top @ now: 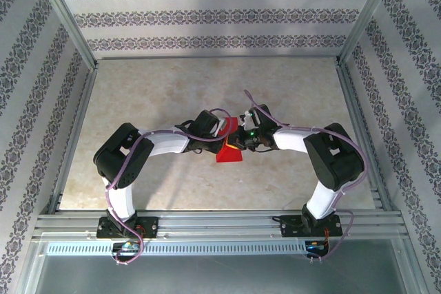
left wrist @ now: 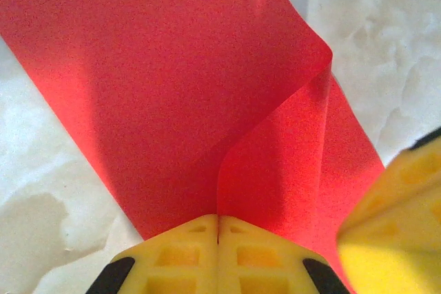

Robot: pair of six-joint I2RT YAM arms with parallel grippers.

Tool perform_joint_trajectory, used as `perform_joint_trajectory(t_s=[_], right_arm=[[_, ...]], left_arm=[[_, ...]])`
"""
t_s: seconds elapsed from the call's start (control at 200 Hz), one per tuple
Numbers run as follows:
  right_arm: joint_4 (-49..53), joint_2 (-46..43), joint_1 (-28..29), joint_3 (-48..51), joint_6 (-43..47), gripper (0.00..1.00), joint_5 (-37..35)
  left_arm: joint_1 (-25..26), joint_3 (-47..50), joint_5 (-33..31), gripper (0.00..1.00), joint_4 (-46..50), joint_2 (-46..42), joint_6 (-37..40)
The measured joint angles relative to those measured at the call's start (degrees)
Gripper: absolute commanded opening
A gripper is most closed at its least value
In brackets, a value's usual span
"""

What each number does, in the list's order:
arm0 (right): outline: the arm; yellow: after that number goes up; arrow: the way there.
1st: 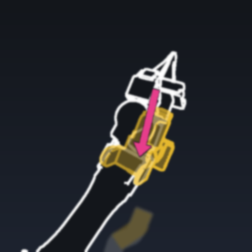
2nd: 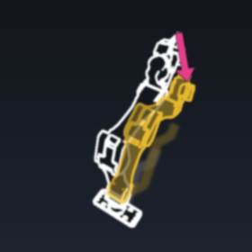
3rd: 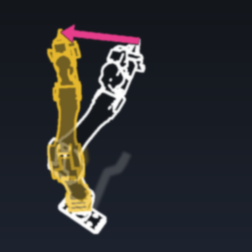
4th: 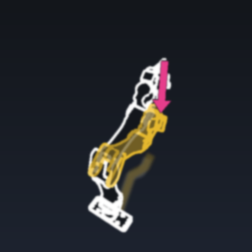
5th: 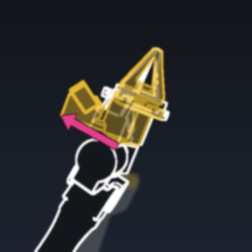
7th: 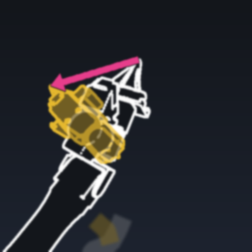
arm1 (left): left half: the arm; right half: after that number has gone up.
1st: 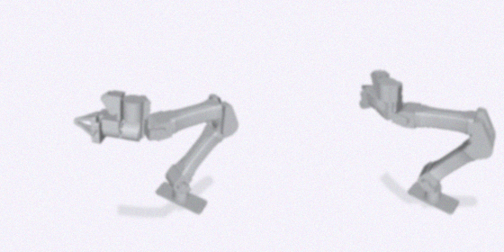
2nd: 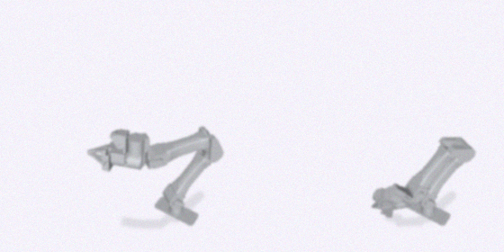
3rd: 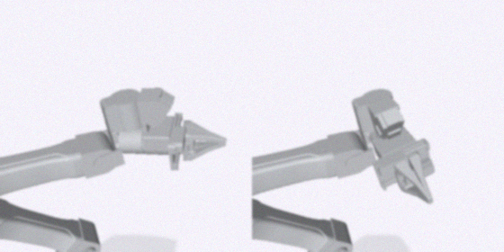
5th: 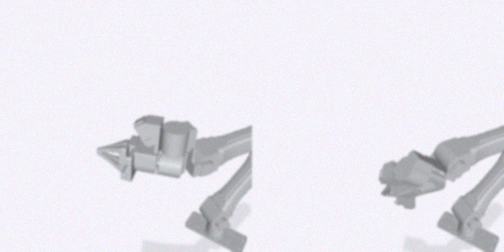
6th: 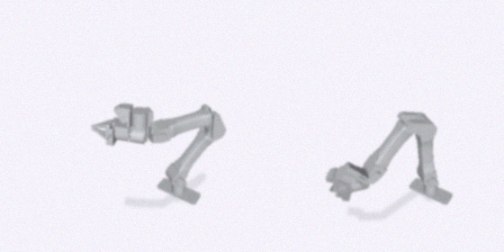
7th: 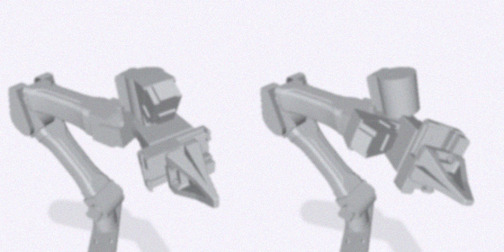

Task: Fold a paper plane with a square sheet of paper (fold left side to right side)
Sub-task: Fold the triangle a second time at the center of the table.

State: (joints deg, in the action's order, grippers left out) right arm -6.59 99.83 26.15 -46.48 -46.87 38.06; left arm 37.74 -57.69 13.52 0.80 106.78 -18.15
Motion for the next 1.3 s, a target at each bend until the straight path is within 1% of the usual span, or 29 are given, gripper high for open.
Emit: perform_joint_trajectory(t_s=[0.585, 1.299], right_arm=[[-1.44, 2.89, 0.0, -0.37, -1.22, 0.0, -1.55], [-1.46, 3.85, -0.02, 1.01, -1.18, 0.0, -3.08]], left_arm=[[0.0, 0.0, -0.02, 0.0, 0.0, 0.0, 0.17], [0.0, 0.0, -0.02, 0.0, -0.02, 0.0, 0.2]])
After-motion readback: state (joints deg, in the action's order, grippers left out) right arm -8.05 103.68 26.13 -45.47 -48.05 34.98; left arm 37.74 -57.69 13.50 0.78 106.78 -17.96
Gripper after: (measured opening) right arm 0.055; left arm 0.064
